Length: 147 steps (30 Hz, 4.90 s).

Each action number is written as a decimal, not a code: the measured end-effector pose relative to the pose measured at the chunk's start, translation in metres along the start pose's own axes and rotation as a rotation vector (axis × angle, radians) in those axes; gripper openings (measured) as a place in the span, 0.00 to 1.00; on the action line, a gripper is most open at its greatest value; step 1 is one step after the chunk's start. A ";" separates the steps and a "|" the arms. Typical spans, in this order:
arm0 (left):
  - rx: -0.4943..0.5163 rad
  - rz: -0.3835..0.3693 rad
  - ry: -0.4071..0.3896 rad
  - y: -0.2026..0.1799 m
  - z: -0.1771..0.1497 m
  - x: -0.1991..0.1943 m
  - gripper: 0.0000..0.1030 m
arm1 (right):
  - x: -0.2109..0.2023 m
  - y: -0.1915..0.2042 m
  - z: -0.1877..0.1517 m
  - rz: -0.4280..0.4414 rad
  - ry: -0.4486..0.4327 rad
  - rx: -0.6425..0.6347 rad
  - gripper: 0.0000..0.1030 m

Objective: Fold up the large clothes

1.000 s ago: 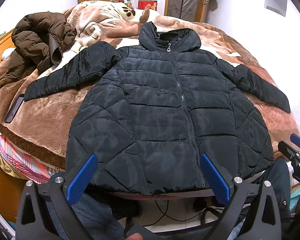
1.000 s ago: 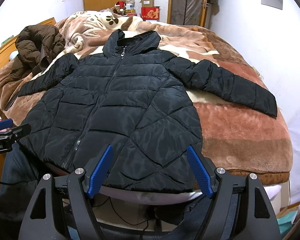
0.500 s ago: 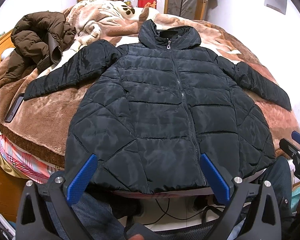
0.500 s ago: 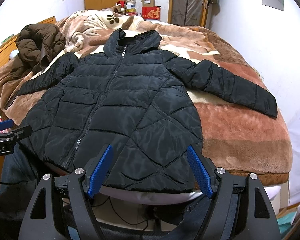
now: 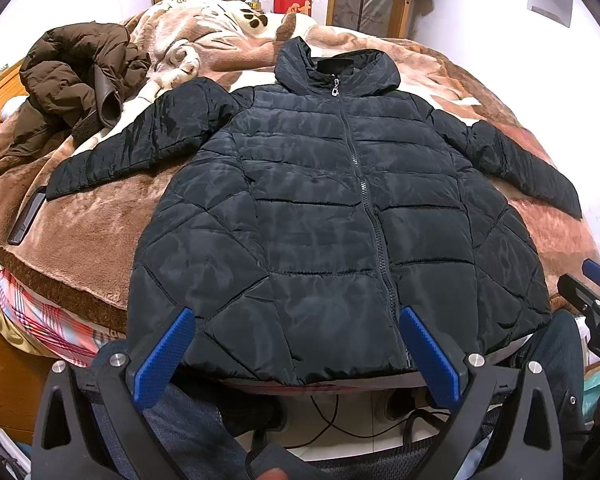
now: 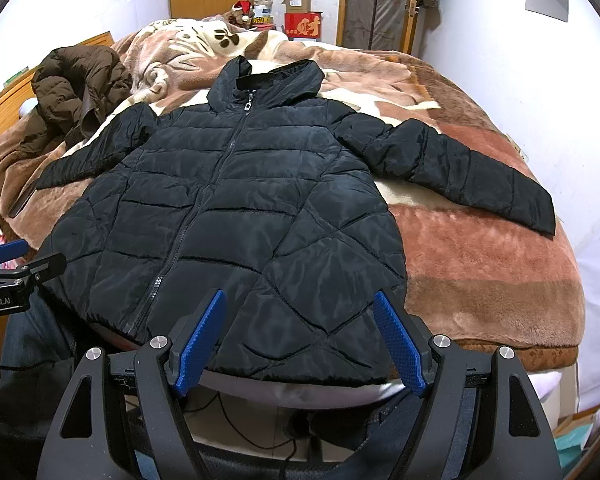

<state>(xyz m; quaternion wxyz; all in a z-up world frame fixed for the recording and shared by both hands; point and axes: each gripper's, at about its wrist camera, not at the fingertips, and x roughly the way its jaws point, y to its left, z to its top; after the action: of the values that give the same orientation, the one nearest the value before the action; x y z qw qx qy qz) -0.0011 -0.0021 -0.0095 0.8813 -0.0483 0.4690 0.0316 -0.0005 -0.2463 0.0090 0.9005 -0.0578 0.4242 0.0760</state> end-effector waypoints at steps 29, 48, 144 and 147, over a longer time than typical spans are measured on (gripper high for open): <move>0.001 0.000 0.004 0.000 0.000 0.000 1.00 | 0.000 0.001 0.000 -0.002 0.003 -0.001 0.74; 0.016 0.019 -0.021 0.017 0.015 0.014 1.00 | 0.018 0.003 0.014 0.031 -0.008 -0.006 0.74; 0.139 -0.431 -0.001 -0.095 0.207 0.160 0.70 | 0.154 -0.102 0.095 0.027 0.066 0.173 0.74; 0.146 -0.427 -0.054 -0.072 0.212 0.134 0.71 | 0.152 -0.097 0.105 0.038 0.056 0.159 0.74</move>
<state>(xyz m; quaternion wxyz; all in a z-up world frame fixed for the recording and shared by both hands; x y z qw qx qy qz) 0.2558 -0.0480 0.0016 0.8814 -0.0817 0.4253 -0.1885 0.1921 -0.3107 -0.0383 0.8884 0.0199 0.4551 0.0574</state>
